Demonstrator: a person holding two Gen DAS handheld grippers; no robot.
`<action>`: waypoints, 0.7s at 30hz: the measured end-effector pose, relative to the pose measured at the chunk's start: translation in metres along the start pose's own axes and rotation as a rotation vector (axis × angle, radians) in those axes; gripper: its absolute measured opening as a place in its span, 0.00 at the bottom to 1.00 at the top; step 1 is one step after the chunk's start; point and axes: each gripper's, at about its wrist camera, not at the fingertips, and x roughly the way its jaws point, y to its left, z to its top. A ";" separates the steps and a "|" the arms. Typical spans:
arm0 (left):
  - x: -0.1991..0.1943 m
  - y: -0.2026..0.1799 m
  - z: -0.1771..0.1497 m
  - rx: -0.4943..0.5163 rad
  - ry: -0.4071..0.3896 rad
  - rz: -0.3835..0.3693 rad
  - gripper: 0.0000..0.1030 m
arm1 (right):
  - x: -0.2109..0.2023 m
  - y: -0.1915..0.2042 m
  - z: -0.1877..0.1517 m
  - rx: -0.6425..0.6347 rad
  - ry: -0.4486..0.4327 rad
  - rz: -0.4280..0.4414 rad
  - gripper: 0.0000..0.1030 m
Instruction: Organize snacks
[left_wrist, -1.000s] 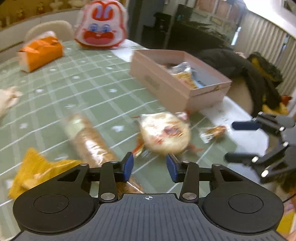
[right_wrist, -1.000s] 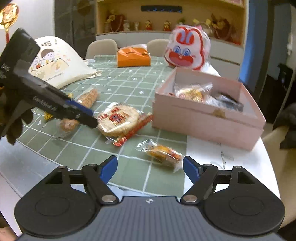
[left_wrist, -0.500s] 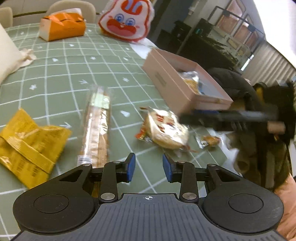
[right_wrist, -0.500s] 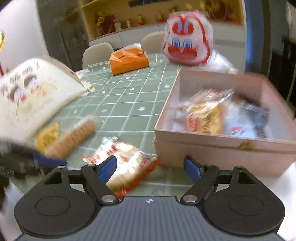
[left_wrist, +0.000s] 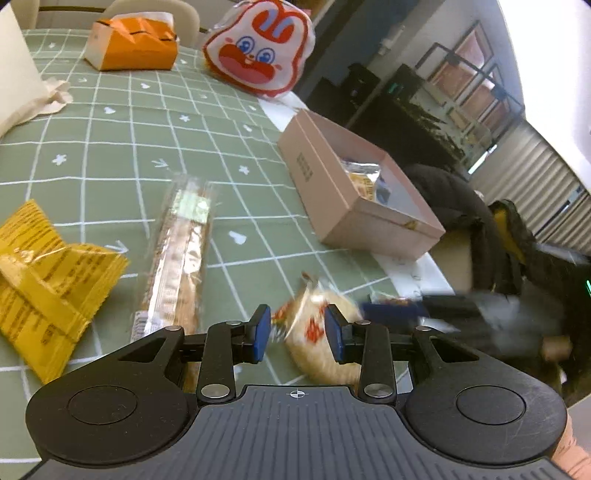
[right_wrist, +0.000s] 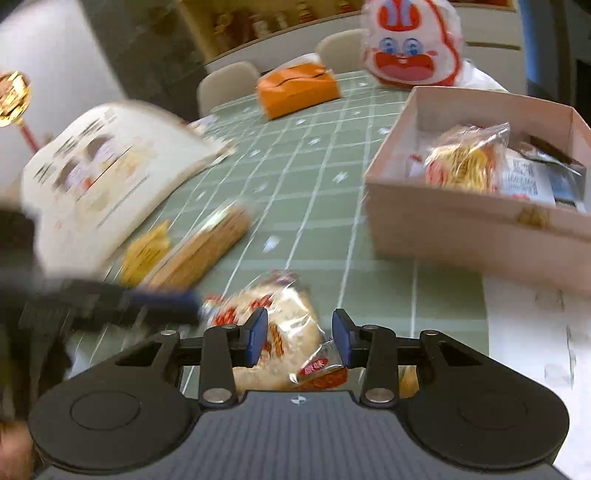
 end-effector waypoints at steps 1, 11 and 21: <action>0.004 -0.003 0.001 0.007 0.005 -0.008 0.36 | -0.006 0.004 -0.006 -0.020 0.000 0.003 0.38; -0.012 -0.031 -0.008 0.062 0.008 0.068 0.36 | -0.054 0.013 -0.041 -0.176 -0.105 -0.205 0.71; 0.001 -0.021 -0.021 -0.050 0.055 0.032 0.36 | -0.044 0.009 -0.054 -0.194 -0.166 -0.266 0.71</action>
